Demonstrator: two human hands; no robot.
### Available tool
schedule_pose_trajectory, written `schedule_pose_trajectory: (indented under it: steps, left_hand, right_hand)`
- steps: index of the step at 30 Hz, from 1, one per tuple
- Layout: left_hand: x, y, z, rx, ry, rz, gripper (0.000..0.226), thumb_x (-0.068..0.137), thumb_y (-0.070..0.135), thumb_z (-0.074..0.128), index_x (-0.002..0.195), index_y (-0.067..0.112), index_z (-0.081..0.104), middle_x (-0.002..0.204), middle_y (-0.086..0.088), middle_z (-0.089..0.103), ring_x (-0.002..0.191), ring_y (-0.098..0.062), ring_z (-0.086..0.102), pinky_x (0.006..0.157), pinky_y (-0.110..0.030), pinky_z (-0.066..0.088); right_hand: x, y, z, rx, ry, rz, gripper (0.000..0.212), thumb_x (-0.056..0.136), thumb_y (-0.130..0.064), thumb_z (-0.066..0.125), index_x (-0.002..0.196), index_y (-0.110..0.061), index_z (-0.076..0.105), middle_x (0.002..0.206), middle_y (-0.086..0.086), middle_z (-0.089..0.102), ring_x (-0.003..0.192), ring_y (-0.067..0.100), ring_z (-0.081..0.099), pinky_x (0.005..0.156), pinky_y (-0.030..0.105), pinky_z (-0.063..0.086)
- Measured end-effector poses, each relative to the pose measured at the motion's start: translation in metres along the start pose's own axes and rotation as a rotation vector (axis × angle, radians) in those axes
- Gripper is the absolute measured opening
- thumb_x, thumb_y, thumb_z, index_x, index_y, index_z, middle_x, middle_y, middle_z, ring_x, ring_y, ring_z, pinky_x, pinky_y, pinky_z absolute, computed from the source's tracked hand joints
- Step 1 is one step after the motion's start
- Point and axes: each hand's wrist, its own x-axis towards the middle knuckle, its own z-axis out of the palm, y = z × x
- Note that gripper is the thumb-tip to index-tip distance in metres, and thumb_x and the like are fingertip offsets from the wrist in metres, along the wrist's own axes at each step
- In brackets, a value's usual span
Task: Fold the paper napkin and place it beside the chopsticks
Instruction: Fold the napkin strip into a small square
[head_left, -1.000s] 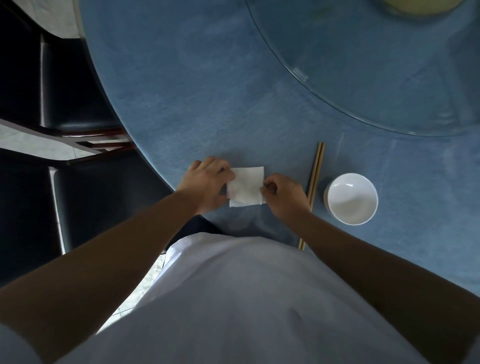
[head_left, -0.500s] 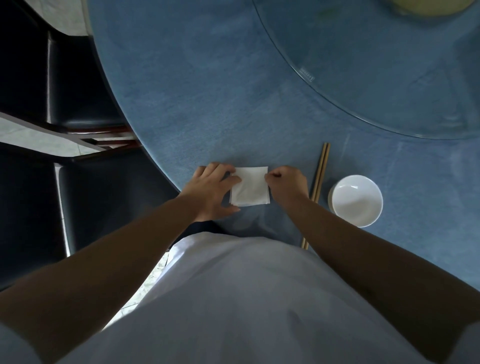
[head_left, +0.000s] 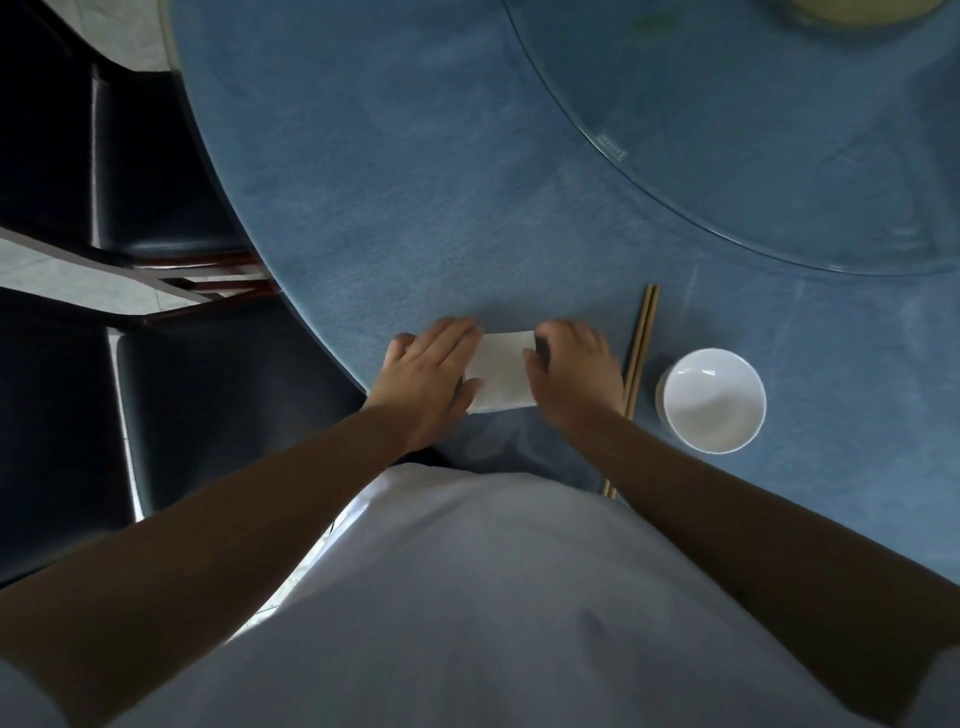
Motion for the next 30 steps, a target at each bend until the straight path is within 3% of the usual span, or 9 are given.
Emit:
schedule_pose_trajectory:
  steps: [2,4,6,8,12,22,25,30]
  left_hand:
    - [0.004,0.008,0.007,0.072,-0.084,-0.010,0.062,0.095,0.035,0.040,0.150,0.013,0.024,0.159,-0.004,0.022,0.146,-0.018,0.016,0.114,-0.045,0.015]
    - [0.005,0.012,0.017,0.147,-0.154,-0.019,0.065,0.097,0.037,0.033,0.152,0.012,0.011,0.162,-0.004,0.009,0.148,-0.016,0.004,0.117,-0.044,0.002]
    - [0.003,0.013,0.024,0.188,-0.170,-0.028,0.065,0.098,0.041,0.025,0.152,0.012,0.006,0.162,-0.004,0.004,0.148,-0.017,0.001,0.117,-0.044,-0.001]
    - [0.000,0.012,0.026,0.210,-0.154,-0.033,0.066,0.096,0.045,0.024,0.152,0.011,0.013,0.161,-0.006,0.010,0.148,-0.019,0.007,0.117,-0.046,0.002]
    - [-0.002,0.009,0.027,0.211,-0.127,-0.060,0.074,0.093,0.054,0.034,0.150,0.007,0.021,0.160,-0.009,0.018,0.147,-0.022,0.016,0.117,-0.051,0.012]
    - [-0.007,0.009,0.025,0.182,-0.158,-0.227,0.098,0.083,0.077,0.021,0.152,0.010,0.000,0.162,-0.008,-0.008,0.147,-0.019,-0.012,0.118,-0.049,-0.002]
    - [-0.008,0.012,0.023,0.146,-0.110,-0.188,0.095,0.086,0.072,0.021,0.151,0.008,-0.002,0.159,-0.005,-0.013,0.146,-0.019,-0.014,0.118,-0.048,-0.002]
    - [-0.004,0.016,0.023,0.203,-0.093,-0.079,0.069,0.094,0.046,0.027,0.151,0.008,0.016,0.161,-0.008,0.012,0.148,-0.023,0.010,0.117,-0.050,0.007]
  right_hand:
    - [-0.006,0.000,0.009,-0.179,0.055,-0.305,0.032,0.084,-0.031,0.054,0.115,-0.019,0.057,0.119,0.005,0.060,0.109,0.029,0.053,0.085,0.041,0.040]
    - [-0.011,0.001,0.019,-0.257,0.020,-0.464,0.047,0.086,-0.029,0.056,0.130,-0.013,0.052,0.137,0.007,0.054,0.124,0.028,0.049,0.093,0.043,0.039]
    - [-0.013,0.005,0.026,-0.269,-0.071,-0.429,0.055,0.091,-0.033,0.052,0.140,-0.010,0.042,0.150,0.008,0.041,0.137,0.025,0.037,0.104,0.045,0.033]
    - [-0.013,0.011,0.029,-0.285,-0.143,-0.362,0.061,0.094,-0.040,0.045,0.146,-0.010,0.031,0.156,0.007,0.030,0.144,0.022,0.025,0.112,0.048,0.025]
    - [-0.013,0.015,0.029,-0.362,-0.188,-0.372,0.070,0.092,-0.052,0.035,0.148,-0.011,0.028,0.157,0.007,0.028,0.144,0.022,0.024,0.113,0.050,0.022]
    - [-0.009,0.020,0.024,-0.373,-0.180,-0.294,0.093,0.085,-0.067,0.035,0.150,-0.005,0.014,0.160,0.012,0.014,0.147,0.024,0.010,0.115,0.051,0.013]
    - [-0.009,0.021,0.023,-0.333,-0.153,-0.322,0.079,0.091,-0.055,0.030,0.150,-0.007,0.010,0.161,0.011,0.011,0.147,0.024,0.006,0.115,0.050,0.010]
    - [-0.012,0.023,0.028,-0.355,-0.144,-0.421,0.065,0.095,-0.045,0.030,0.149,-0.009,0.023,0.158,0.009,0.025,0.146,0.021,0.019,0.114,0.048,0.017]
